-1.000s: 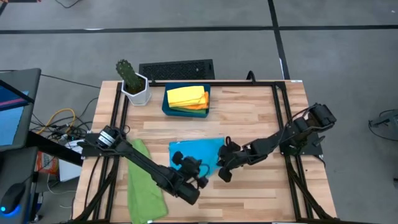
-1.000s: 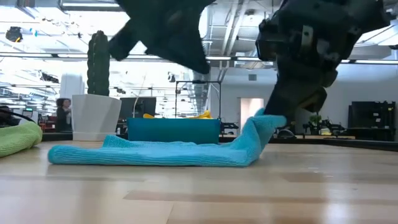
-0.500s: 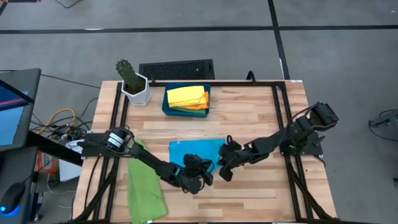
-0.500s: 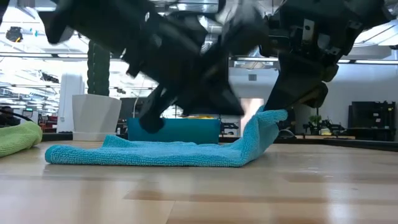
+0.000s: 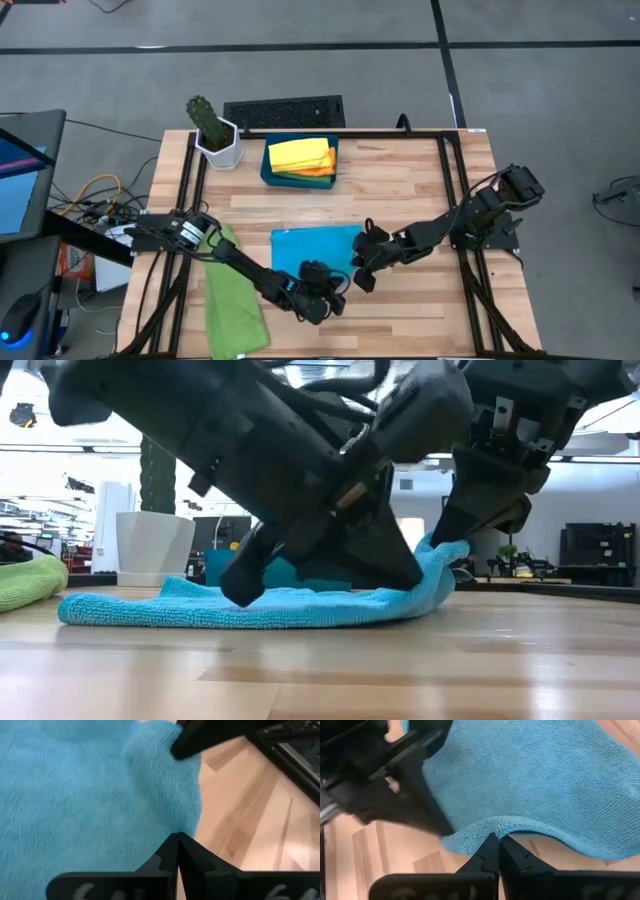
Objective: Fold microfiber towels
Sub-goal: Fold the blue towel
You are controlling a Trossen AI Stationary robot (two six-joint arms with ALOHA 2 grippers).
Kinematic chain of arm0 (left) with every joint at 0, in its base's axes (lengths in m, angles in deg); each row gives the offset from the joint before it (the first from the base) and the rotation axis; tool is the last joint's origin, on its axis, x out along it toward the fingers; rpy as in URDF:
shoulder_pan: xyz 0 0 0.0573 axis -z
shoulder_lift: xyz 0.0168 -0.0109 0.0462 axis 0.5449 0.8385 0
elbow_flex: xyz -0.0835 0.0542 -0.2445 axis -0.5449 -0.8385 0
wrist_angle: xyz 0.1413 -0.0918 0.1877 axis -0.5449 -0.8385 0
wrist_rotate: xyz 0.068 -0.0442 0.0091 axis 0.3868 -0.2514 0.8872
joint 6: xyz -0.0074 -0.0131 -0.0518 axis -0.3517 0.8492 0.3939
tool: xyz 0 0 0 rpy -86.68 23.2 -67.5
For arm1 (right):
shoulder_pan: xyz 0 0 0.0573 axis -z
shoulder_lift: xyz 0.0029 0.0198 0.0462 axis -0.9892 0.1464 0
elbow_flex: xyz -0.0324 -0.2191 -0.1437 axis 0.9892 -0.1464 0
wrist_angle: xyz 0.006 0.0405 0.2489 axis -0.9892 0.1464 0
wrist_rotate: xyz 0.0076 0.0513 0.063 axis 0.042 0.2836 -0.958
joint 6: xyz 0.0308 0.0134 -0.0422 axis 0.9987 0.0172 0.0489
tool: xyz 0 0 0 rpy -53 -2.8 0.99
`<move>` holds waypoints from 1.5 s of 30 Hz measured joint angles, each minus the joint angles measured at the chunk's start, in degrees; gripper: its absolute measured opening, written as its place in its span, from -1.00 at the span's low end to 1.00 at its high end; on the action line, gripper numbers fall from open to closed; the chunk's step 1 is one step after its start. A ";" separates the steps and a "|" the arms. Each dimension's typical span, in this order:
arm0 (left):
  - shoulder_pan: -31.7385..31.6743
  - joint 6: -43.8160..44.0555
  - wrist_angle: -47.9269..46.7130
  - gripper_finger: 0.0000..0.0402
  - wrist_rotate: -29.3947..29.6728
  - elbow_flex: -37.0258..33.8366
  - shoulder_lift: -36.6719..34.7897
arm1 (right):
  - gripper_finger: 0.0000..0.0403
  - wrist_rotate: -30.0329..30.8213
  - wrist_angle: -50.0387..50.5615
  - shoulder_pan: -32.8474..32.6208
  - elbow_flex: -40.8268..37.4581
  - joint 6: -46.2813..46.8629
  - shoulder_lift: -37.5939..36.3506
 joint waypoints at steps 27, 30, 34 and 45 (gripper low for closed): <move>3.79 4.68 -37.83 -1.00 -4.57 6.00 -12.03 | -0.88 -0.55 -8.11 -2.84 -0.09 0.57 0.85; 6.37 11.31 -43.00 -1.00 -1.92 3.54 -11.47 | -0.88 -0.37 -11.56 -3.31 0.08 0.77 2.01; 7.03 15.51 -37.03 -1.00 -2.56 -0.78 -10.14 | -0.90 -1.86 -14.46 -3.39 -0.06 0.97 3.93; 5.33 12.45 -22.68 -1.00 -5.53 -8.24 -10.08 | -0.89 -6.77 -16.51 -3.50 5.56 -0.25 12.56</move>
